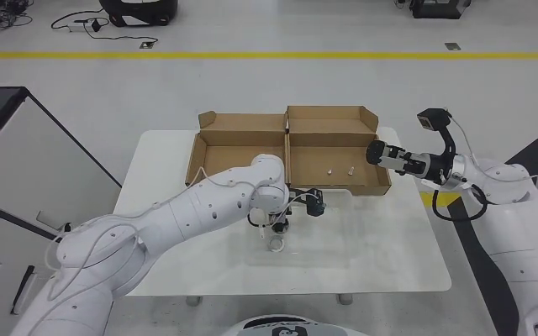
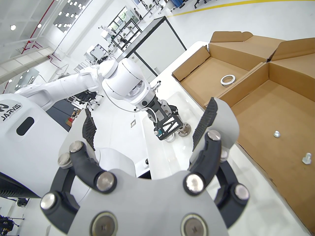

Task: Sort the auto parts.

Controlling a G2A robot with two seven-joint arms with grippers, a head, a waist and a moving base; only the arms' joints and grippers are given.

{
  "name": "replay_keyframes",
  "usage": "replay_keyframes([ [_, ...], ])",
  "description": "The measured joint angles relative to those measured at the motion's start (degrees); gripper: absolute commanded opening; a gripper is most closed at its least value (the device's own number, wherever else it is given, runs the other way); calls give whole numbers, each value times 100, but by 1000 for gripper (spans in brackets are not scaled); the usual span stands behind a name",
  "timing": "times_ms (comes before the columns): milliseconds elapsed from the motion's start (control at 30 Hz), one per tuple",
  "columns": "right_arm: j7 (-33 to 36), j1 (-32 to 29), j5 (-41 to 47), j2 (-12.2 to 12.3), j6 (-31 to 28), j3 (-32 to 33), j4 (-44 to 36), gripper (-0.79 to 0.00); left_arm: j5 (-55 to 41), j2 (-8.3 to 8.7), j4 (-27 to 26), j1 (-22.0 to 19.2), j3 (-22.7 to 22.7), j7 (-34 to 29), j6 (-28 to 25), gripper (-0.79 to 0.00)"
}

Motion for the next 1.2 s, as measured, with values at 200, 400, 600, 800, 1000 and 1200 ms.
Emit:
replay_keyframes([
  [200,0,0,0,0,0,0,0,0,99,-51,115,78,-2,87,-7,-397],
  [400,0,0,0,0,0,0,0,0,139,-106,252,117,-25,112,-12,-409],
  [600,0,0,0,0,0,0,0,0,151,-151,365,148,-65,117,2,-409],
  [800,0,0,0,0,0,0,0,0,170,-186,446,178,-94,98,-24,-419],
  [1000,0,0,0,0,0,0,0,0,162,-210,575,216,-133,111,-73,-428],
  [1200,0,0,0,0,0,0,0,0,154,-220,624,234,-194,95,-64,-434],
])
